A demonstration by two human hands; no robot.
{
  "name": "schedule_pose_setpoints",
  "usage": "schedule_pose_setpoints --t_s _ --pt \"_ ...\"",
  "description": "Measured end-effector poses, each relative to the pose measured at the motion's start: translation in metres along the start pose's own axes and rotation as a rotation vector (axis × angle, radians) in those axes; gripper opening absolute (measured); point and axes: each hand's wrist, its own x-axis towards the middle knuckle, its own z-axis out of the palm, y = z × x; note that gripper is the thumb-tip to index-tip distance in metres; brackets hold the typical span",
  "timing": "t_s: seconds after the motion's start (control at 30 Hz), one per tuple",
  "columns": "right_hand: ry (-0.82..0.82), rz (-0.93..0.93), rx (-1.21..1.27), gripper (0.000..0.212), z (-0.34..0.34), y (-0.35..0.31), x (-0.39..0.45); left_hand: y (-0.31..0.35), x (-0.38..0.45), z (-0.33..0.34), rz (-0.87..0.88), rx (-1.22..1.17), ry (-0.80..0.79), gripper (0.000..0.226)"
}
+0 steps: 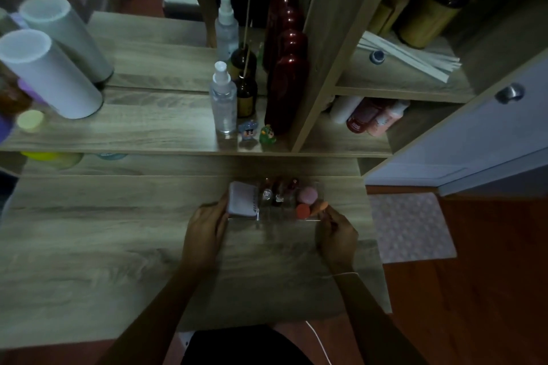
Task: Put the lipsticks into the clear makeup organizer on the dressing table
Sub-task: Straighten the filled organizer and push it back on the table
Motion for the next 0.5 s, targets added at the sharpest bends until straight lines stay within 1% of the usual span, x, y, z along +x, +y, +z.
schedule_pose_setpoints --t_s 0.13,0.27,0.43,0.5 --pt "-0.005 -0.023 -0.01 0.02 -0.003 0.004 0.009 0.003 0.007 0.004 -0.015 -0.004 0.015 0.043" --pt "-0.003 -0.048 -0.047 0.019 -0.003 0.004 0.017 0.003 0.013 0.007 0.006 0.006 0.035 0.043" --pt "-0.027 -0.019 -0.049 0.02 -0.005 0.002 0.025 0.003 0.015 0.011 0.004 0.015 0.051 0.043" --pt "-0.019 -0.03 -0.042 0.02 -0.007 0.0 0.024 0.004 0.015 0.012 -0.001 0.019 0.046 0.046"
